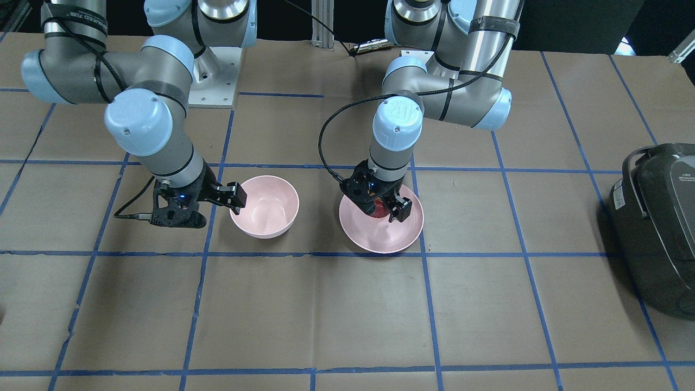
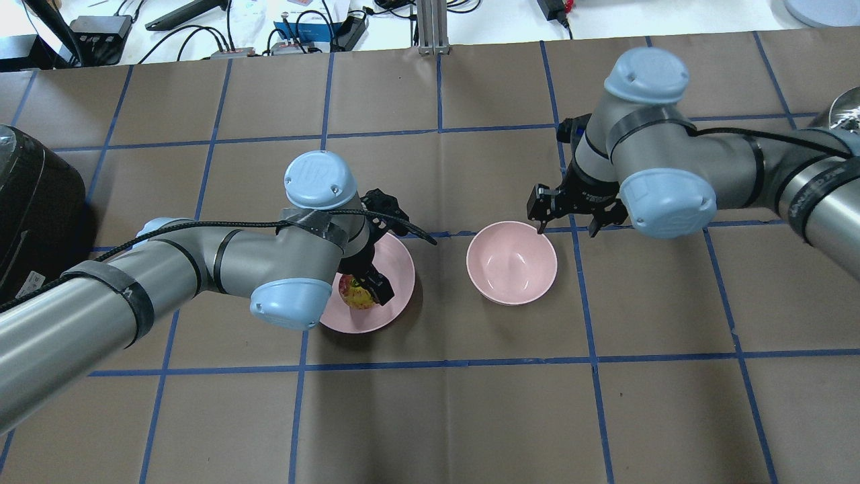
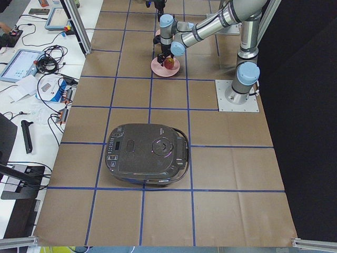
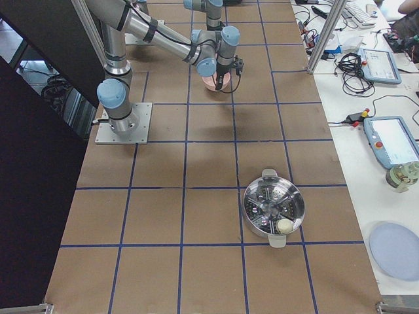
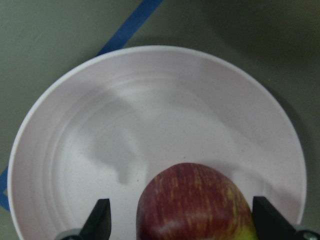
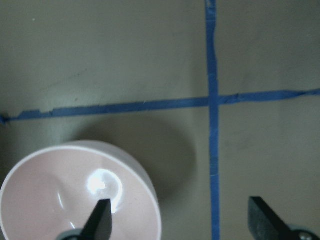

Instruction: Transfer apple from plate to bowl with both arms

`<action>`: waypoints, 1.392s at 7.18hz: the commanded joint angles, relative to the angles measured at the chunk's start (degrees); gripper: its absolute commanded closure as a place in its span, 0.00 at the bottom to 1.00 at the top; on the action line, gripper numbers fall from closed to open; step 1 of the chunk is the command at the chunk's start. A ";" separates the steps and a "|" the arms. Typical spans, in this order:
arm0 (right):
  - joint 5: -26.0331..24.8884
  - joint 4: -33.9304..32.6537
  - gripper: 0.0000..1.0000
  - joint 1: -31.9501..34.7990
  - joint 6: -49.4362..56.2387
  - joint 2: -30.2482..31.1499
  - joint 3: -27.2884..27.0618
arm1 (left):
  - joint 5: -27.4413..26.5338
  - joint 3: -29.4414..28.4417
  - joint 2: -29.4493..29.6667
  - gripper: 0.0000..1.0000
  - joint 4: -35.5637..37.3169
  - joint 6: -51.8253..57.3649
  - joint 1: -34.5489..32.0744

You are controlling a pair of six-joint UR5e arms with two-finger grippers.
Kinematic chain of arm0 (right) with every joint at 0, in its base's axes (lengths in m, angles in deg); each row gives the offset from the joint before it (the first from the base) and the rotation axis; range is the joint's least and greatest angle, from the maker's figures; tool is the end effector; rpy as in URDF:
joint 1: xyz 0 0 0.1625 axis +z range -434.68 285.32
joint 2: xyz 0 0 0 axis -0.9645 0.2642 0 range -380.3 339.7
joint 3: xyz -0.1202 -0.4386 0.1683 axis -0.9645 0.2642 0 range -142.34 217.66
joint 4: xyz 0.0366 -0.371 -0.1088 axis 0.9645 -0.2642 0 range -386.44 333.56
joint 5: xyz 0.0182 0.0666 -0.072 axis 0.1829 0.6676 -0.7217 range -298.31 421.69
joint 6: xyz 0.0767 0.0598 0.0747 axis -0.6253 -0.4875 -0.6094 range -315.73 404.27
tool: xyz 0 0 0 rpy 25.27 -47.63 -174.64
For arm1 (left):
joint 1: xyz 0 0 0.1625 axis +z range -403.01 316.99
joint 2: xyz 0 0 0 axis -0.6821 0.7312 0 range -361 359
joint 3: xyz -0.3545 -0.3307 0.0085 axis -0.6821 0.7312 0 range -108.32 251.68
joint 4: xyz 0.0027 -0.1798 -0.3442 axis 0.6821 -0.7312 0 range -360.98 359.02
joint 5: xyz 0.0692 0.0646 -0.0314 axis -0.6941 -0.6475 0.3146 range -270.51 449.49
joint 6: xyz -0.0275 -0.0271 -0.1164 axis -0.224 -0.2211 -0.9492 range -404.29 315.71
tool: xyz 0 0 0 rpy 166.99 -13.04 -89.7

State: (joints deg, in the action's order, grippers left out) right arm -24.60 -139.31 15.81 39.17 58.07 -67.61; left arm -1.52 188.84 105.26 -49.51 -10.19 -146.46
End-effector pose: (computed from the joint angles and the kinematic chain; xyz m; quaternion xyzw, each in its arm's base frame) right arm 0.1456 -0.5127 0.3434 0.0412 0.9980 0.0367 0.0306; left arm -0.2429 -0.4521 0.2513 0.4032 0.9149 0.0183 0.0057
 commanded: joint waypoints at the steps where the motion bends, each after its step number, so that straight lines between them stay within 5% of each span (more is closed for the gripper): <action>1: -7.11 14.02 0.00 -2.94 0.43 4.82 11.88 | -0.05 -0.35 0.01 0.25 0.10 0.36 0.00; 3: -6.89 19.78 0.00 -2.77 -0.17 8.28 19.02 | -0.31 -0.52 -1.30 0.47 -0.51 -0.17 -0.18; 5: -7.06 20.23 0.00 -2.86 0.78 8.81 19.67 | -0.22 -0.61 -2.45 0.84 -2.52 -5.32 -0.79; 7: -5.05 19.44 0.00 -2.68 0.61 8.82 19.05 | 0.13 -3.14 -3.94 0.87 -4.89 -18.46 -1.84; 10: -4.77 19.53 0.00 -2.68 0.79 8.90 18.00 | 0.21 -20.06 -2.73 0.92 -24.96 -49.13 -6.67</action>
State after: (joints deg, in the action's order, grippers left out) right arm -29.48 -119.75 13.06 39.81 66.95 -49.23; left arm -1.57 176.40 101.53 -65.87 -48.23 -151.53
